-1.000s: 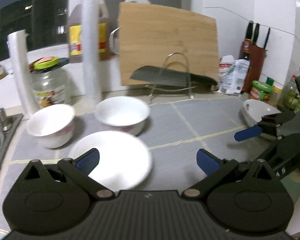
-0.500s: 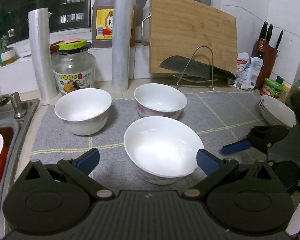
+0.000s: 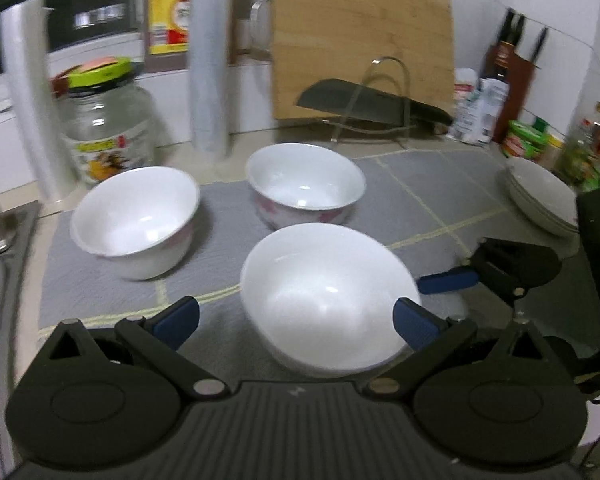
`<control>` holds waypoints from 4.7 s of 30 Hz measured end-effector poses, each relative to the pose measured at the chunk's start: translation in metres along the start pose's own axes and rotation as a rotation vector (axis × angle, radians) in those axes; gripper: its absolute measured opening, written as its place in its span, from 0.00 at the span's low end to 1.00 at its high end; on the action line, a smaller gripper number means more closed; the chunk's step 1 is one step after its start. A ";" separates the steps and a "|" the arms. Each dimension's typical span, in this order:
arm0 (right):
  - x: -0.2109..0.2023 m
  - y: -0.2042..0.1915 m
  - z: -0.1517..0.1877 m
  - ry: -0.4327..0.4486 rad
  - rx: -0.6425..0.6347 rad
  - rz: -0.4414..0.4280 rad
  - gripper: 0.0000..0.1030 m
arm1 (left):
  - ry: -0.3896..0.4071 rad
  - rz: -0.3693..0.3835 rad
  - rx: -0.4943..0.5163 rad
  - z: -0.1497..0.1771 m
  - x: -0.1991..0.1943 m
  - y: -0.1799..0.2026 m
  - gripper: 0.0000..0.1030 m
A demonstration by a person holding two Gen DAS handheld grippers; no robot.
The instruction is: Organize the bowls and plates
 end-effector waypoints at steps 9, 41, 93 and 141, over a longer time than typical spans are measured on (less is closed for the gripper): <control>0.003 0.000 -0.001 0.008 0.019 0.018 1.00 | -0.058 0.055 0.013 -0.010 0.018 -0.002 0.99; -0.011 -0.015 -0.036 0.111 0.019 -0.068 0.86 | -0.154 0.145 -0.002 -0.018 0.040 -0.008 0.63; -0.088 0.075 0.031 0.054 0.079 0.096 0.86 | -0.175 0.329 0.128 -0.036 0.086 0.128 0.64; -0.091 0.107 0.036 0.069 0.140 0.149 1.00 | 0.107 0.111 0.201 -0.046 0.053 0.113 0.99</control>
Point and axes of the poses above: each gripper's, at about its wrist camera, not at the fingertips, and x roughly the way its jaws point, y to its right, z to its underside, the point moved 10 cm from there along x, roughly the way its jaws point, and after that the axes turned 12 degrees about z, right-handed, at the moved point
